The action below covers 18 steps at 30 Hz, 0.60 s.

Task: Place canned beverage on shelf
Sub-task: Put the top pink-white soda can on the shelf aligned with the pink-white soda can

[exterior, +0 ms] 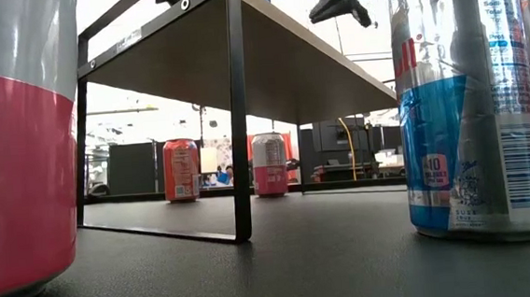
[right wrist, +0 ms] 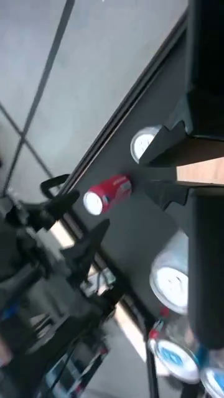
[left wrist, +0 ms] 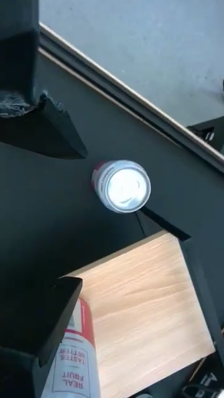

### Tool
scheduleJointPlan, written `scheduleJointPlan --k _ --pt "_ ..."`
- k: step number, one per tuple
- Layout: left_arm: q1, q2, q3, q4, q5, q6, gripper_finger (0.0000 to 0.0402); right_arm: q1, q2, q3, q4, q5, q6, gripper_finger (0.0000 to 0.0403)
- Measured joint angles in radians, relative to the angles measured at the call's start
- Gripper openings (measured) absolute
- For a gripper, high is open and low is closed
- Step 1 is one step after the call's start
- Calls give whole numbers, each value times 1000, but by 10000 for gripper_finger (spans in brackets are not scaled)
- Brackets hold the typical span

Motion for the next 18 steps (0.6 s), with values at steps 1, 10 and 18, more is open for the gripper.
scheduleJointPlan --k 1,10,18 --pt "0 -7 0 0 -1 0 325 -11 39 53 -38 -2 -16 23" --pt "15 -59 2 -10 -9 14 325 -120 392 462 -344 -103 -68 33" --pt "32 -139 -111 -10 -16 -2 325 -158 612 680 -475 -197 -71 105"
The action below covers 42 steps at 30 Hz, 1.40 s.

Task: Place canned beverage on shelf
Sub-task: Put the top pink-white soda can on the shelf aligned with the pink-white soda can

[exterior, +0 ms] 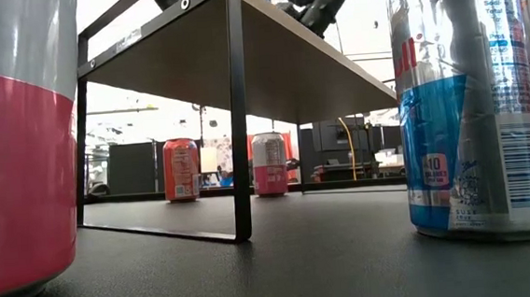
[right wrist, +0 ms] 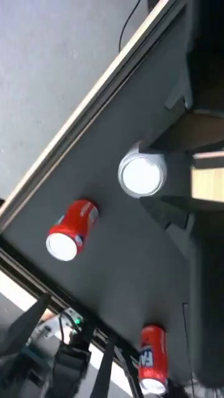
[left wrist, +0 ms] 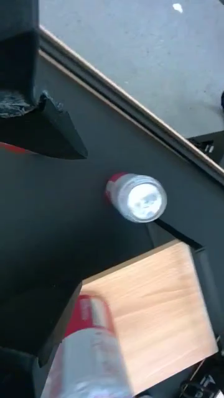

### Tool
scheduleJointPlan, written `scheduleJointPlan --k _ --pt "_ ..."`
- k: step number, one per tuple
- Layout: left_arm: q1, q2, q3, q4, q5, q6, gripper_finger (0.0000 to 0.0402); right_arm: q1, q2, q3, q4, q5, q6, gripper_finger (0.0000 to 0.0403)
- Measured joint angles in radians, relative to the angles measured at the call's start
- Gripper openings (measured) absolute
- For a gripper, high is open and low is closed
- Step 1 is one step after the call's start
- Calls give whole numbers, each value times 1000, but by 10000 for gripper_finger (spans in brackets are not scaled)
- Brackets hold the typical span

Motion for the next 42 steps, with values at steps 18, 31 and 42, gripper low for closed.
scheduleJointPlan --k 18,31,42 --pt "-59 -372 -444 121 -42 -209 325 75 186 72 -21 -35 -200 316" --pt "-86 -387 -448 131 -95 -250 325 114 219 72 -24 92 -311 384" --pt "-92 -387 -448 130 -113 -232 325 143 283 72 -25 117 -470 385"
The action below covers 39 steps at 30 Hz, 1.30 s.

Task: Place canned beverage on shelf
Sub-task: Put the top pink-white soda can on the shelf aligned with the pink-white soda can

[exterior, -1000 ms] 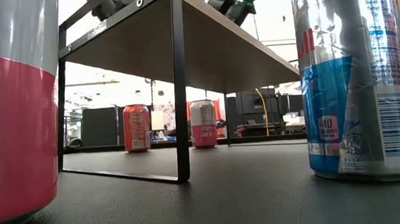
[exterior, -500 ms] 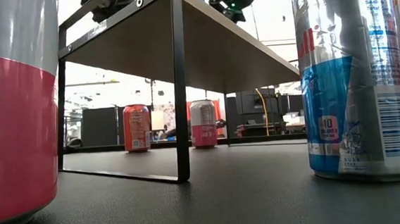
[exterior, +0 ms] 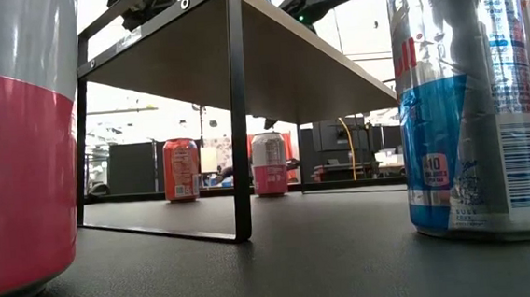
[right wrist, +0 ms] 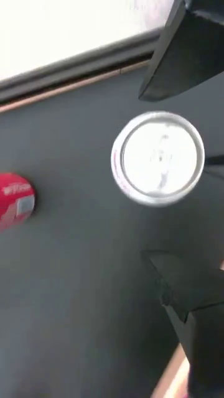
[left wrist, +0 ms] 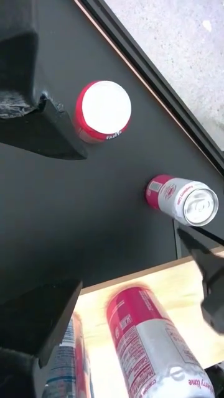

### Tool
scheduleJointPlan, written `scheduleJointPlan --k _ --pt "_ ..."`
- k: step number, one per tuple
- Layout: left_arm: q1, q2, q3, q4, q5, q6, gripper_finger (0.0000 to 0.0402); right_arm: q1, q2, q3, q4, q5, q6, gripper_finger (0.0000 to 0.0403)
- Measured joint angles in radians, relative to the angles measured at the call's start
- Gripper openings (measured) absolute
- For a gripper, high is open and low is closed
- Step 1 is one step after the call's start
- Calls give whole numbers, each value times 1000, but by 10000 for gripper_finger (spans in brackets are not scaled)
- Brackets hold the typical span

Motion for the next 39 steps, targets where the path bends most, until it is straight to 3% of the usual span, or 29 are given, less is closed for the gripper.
scheduleJointPlan --k 6,39 --pt "-21 0 0 0 -12 -2 325 11 4 0 19 98 -42 385" --pt "-39 0 0 0 -32 -7 325 24 84 -2 5 103 -62 377"
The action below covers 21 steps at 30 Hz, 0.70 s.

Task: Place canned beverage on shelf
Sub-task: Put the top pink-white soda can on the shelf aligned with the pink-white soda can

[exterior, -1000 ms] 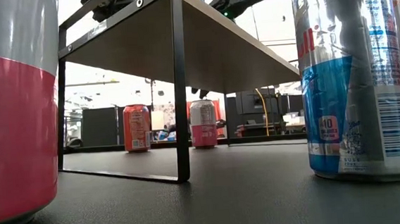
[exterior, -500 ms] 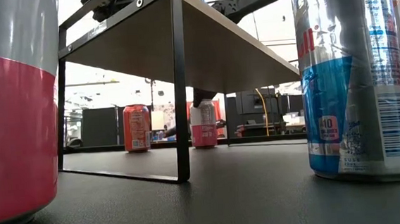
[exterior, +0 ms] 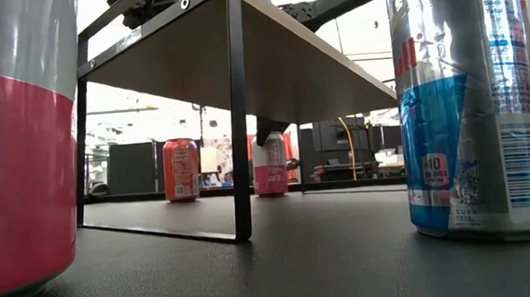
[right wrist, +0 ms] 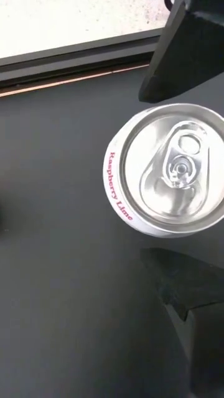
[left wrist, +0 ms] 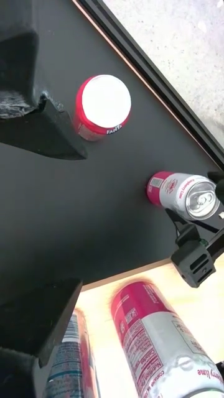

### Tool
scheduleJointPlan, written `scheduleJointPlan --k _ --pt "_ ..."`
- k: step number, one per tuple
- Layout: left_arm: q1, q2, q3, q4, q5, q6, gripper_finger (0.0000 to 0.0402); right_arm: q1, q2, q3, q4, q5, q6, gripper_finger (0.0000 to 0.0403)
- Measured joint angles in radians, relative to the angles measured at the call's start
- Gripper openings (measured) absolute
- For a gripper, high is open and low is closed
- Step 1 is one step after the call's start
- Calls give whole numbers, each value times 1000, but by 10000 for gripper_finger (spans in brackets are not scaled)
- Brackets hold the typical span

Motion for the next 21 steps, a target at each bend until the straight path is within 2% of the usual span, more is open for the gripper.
scheduleJointPlan --k 21 --pt "0 0 0 -6 -2 -16 325 3 32 0 16 2 31 377"
